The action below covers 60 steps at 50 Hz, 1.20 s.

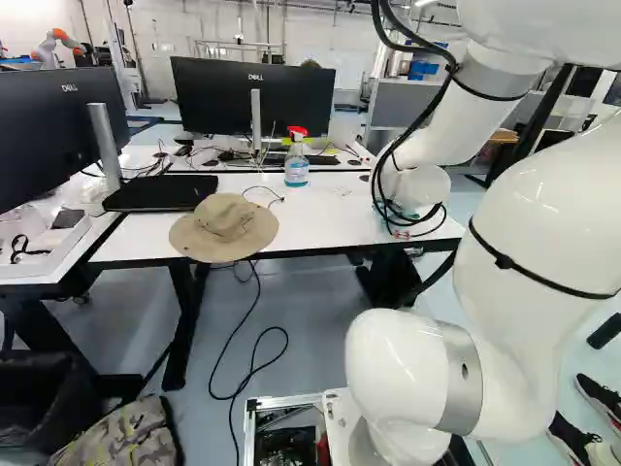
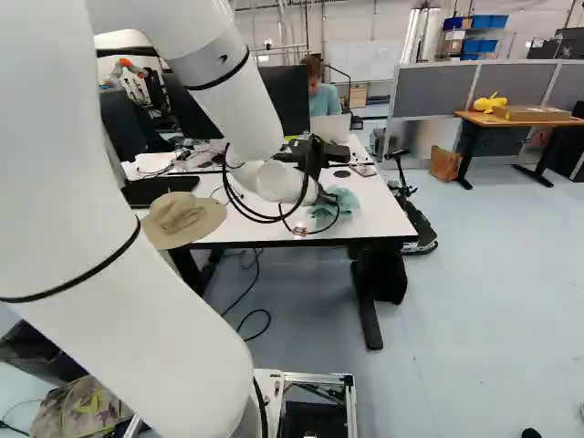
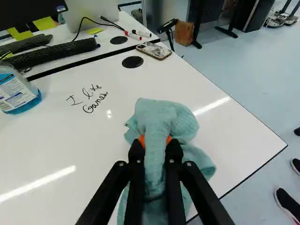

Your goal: Clean the table with the green towel

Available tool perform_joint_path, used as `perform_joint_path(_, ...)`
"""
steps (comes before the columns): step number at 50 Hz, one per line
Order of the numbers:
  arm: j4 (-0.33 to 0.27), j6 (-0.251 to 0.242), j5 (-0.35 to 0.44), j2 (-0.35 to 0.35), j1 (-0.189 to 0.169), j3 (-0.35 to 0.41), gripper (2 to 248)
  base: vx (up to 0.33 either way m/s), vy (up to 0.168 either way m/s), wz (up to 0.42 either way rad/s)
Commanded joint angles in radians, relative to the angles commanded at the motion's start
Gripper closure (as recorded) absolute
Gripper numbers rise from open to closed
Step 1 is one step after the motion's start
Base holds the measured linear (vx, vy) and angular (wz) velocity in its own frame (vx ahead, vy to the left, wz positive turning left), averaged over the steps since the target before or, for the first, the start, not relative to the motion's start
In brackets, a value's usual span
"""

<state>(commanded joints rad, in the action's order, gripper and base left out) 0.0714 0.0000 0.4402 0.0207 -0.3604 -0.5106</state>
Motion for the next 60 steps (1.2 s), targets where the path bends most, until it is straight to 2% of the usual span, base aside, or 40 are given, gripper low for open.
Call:
perform_joint_path(30, 0.000, 0.000, 0.000, -0.073, 0.000, -0.014, 201, 0.000, 0.000, 0.000)
perform_joint_path(45, 0.000, 0.000, -0.004, -0.073, 0.000, -0.014, 201, 0.000, 0.000, 0.000)
perform_joint_path(60, 0.000, 0.000, -0.046, -0.073, 0.000, -0.014, 201, 0.000, 0.000, 0.000)
